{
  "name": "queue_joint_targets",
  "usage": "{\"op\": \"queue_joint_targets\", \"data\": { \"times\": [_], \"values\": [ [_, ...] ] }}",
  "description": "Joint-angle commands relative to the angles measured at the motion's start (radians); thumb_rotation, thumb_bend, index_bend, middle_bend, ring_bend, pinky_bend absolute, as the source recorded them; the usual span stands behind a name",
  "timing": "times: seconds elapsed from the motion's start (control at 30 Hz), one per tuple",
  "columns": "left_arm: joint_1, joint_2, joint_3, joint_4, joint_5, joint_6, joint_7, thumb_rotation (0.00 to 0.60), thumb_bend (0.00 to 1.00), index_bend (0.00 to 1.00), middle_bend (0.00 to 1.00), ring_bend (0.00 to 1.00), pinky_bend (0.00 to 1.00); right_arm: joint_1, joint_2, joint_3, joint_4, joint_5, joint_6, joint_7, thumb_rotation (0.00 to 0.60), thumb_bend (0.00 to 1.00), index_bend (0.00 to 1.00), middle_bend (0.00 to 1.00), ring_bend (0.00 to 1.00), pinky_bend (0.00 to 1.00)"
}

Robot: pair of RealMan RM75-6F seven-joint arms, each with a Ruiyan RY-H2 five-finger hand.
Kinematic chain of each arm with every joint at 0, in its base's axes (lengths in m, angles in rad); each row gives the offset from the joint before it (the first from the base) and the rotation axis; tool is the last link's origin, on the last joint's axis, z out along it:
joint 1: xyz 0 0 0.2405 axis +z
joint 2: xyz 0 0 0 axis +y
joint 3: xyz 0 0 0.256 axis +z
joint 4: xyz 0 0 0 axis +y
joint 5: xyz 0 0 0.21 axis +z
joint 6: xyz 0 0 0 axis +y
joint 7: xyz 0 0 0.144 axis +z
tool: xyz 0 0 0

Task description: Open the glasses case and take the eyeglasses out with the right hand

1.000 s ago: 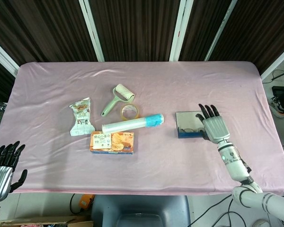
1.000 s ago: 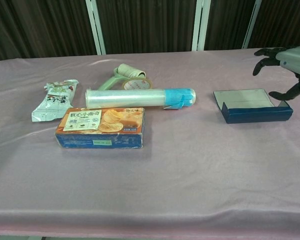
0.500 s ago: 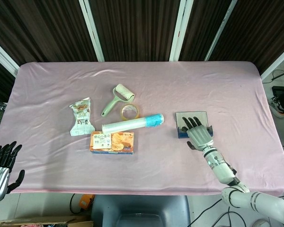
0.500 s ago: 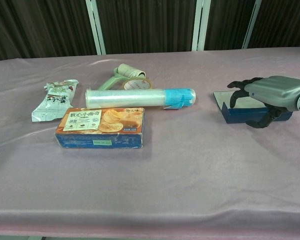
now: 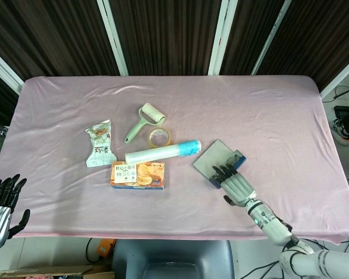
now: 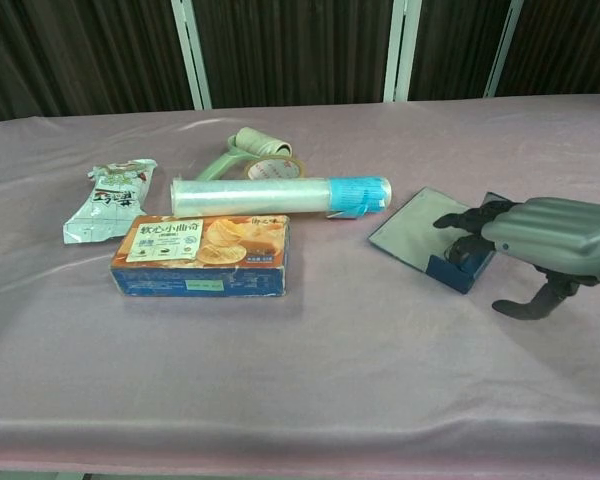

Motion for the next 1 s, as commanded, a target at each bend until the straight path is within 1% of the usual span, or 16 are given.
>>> {"op": "queue_joint_targets", "data": {
  "times": [0.03,0.3,0.4,0.53,0.67,0.77,0.87,1.0],
  "values": [
    [0.001,0.000,0.000,0.000,0.001,0.002,0.001,0.600,0.40,0.00,0.00,0.00,0.00,-0.025,0.037,-0.059,-0.058,-0.072,0.025,-0.030,0.600,0.51,0.44,0.02,0.00,0.00],
    [0.003,-0.002,0.002,-0.001,0.006,0.006,0.006,0.600,0.40,0.00,0.00,0.00,0.00,-0.097,0.129,-0.158,-0.120,-0.208,0.112,-0.007,0.600,0.50,0.44,0.02,0.00,0.00],
    [0.003,-0.003,0.002,-0.002,0.006,0.005,0.010,0.600,0.40,0.00,0.00,0.00,0.00,-0.124,0.165,-0.188,-0.116,-0.259,0.150,0.022,0.600,0.50,0.44,0.02,0.00,0.00],
    [0.000,-0.006,0.002,-0.004,0.006,-0.002,0.020,0.600,0.40,0.00,0.00,0.00,0.00,-0.159,0.201,-0.209,-0.087,-0.291,0.190,0.056,0.600,0.50,0.45,0.02,0.00,0.00],
    [-0.004,-0.010,0.002,-0.009,0.004,-0.013,0.035,0.600,0.40,0.00,0.00,0.00,0.00,-0.182,0.219,-0.205,-0.052,-0.273,0.194,0.094,0.600,0.51,0.46,0.02,0.00,0.00],
    [-0.007,-0.012,0.002,-0.011,0.001,-0.019,0.042,0.600,0.40,0.00,0.00,0.00,0.00,-0.189,0.223,-0.191,-0.023,-0.245,0.180,0.114,0.600,0.50,0.46,0.02,0.00,0.00],
    [-0.008,-0.013,0.001,-0.013,-0.002,-0.023,0.047,0.600,0.40,0.00,0.00,0.00,0.00,-0.193,0.218,-0.166,0.007,-0.213,0.165,0.123,0.600,0.50,0.46,0.02,0.00,0.00],
    [-0.009,-0.013,-0.001,-0.014,-0.006,-0.027,0.047,0.600,0.40,0.00,0.00,0.00,0.00,-0.190,0.193,-0.113,0.063,-0.152,0.150,0.102,0.600,0.50,0.46,0.02,0.00,0.00]
  ]
}}
